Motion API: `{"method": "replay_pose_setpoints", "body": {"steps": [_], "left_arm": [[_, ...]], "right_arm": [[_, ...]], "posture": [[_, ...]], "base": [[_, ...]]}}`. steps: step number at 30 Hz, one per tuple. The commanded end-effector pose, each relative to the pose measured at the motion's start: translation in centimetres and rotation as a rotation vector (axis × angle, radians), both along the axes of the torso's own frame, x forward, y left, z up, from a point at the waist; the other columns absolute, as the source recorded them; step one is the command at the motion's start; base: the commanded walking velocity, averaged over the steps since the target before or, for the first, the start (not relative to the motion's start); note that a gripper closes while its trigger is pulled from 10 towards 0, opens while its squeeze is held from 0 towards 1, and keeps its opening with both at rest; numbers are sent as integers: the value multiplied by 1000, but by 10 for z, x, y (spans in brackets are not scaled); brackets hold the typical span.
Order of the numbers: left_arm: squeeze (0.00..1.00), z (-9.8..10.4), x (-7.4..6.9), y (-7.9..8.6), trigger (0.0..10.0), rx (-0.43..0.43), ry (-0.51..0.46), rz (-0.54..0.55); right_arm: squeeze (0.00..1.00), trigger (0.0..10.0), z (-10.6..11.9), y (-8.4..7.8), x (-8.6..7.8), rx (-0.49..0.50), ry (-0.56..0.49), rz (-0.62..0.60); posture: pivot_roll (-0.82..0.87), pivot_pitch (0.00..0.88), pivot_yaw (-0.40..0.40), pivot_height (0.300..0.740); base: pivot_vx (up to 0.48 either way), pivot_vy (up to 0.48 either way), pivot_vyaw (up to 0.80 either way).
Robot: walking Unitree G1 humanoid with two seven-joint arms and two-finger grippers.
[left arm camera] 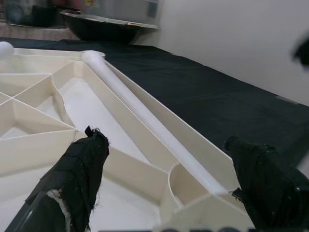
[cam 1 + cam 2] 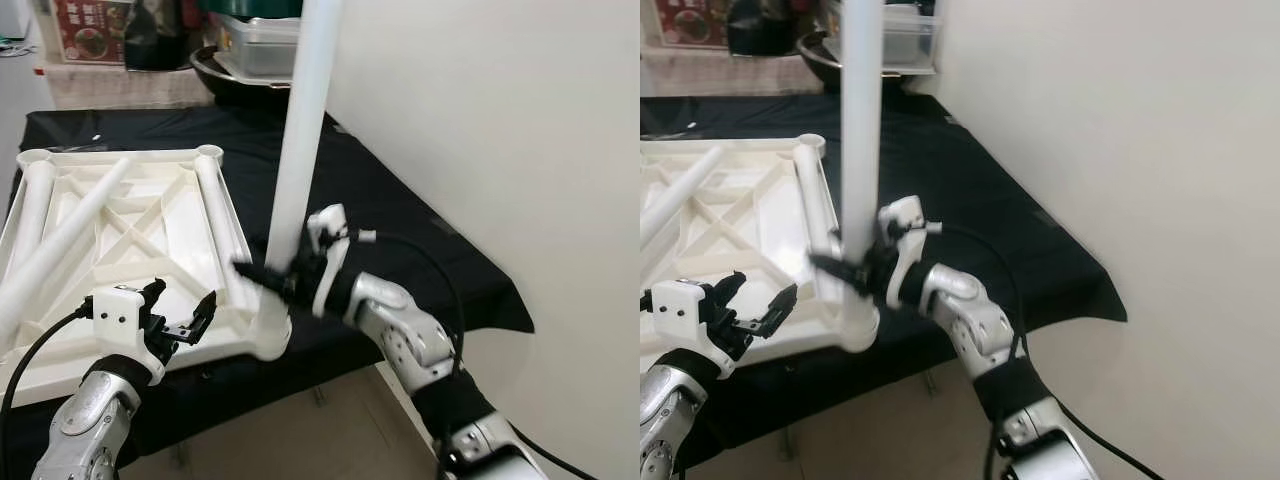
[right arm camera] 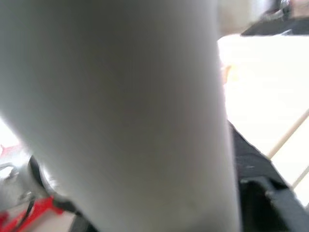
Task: Building children table
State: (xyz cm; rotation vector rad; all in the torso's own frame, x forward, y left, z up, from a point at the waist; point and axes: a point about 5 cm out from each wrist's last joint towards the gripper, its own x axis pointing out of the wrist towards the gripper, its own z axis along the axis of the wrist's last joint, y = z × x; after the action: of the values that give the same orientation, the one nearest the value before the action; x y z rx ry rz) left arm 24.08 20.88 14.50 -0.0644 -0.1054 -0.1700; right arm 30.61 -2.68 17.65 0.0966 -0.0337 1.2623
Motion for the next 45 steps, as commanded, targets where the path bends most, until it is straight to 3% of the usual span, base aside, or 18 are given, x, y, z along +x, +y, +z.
{"method": "replay_pose_setpoints", "body": {"steps": [1, 5, 9, 11, 12, 16, 17, 18, 21, 22, 30, 31, 32, 34, 35, 36, 40, 45], "left_arm": [[0, -4, -1, -2, 10000, -9, 13, -6], [0, -4, -1, -2, 10000, -9, 13, -3], [0, -4, -2, -2, 10000, -9, 14, -3], [0, -4, -2, -1, 10000, -8, 15, -3], [0, -4, -2, -1, 10000, -8, 16, -4], [0, -4, -2, 0, 10000, -7, 18, -7], [0, -4, -2, 0, 10000, -7, 19, -9], [0, -4, -2, 0, 10000, -7, 19, -9], [0, -4, -1, 0, 10000, -6, 19, -9], [0, -4, -1, 0, 10000, -5, 19, -9], [0, -5, -1, 1, 10000, -4, 18, -3], [0, -5, -1, 1, 10000, -4, 17, -2], [0, -5, -1, 1, 10000, -4, 17, -2], [0, -5, -1, 1, 10000, -4, 17, -1], [0, -5, -1, 1, 10000, -4, 17, 1], [0, -4, -1, 0, 10000, -4, 16, 2], [0, -4, -1, 0, 10000, -4, 16, 3], [0, -4, -1, 0, 10000, -6, 17, -1]], "right_arm": [[0, 0, -6, 4, -5, -29, 7, 52], [0, 0, -27, 4, 13, -153, 7, -167], [0, 0, -62, -51, 59, -292, 299, -1056], [0, 0, -67, -64, 58, -289, 352, -1191], [0, 8392, -68, -69, 54, -285, 345, -1237], [0, 10000, -65, -52, 47, -249, 331, -1107], [255, 10000, -51, -37, 44, -160, 290, -940], [1000, 10000, -39, -25, 40, -85, 258, -803], [1000, 10000, -22, -9, 35, -4, 209, -595], [0, 10000, -14, 0, 31, 13, 183, -468], [0, 10000, 6, 11, -12, -15, -9, 127], [0, 6863, -1, 11, -11, -55, -32, 118], [0, 6863, -1, 11, -11, -55, -32, 118], [0, 6863, -6, 12, -10, -83, -47, 100], [0, 0, -19, 12, 5, -146, -30, -71], [0, 0, -31, 0, 33, -197, 67, -413], [0, 0, -55, -38, 57, -261, 268, -974], [0, 0, -68, -77, 55, -295, 342, -1300]], "posture": [[194, 0, -168, 740], [198, 0, -170, 740], [196, 0, -165, 740], [195, 0, -161, 740], [192, 0, -157, 740], [184, 0, -150, 740], [183, 0, -148, 740], [183, 0, -148, 740], [187, 0, -152, 740], [190, 0, -153, 740], [191, 0, -158, 740], [197, 0, -163, 740], [197, 0, -163, 740], [197, 0, -163, 740], [200, 0, -165, 740], [200, 0, -165, 740], [202, 0, -164, 740], [195, 0, -157, 740]], "base": [[0, 0, 0], [0, 0, 0], [0, 0, 0], [0, 0, 0], [0, 0, 0], [0, 0, 0], [0, 0, 0], [0, 0, 0], [0, 0, 0], [0, 0, 0], [0, 0, 0], [0, 0, 0], [0, 0, 0], [0, 0, 0], [0, 0, 0], [0, 0, 0], [0, 0, 0], [0, 0, 0]]}}
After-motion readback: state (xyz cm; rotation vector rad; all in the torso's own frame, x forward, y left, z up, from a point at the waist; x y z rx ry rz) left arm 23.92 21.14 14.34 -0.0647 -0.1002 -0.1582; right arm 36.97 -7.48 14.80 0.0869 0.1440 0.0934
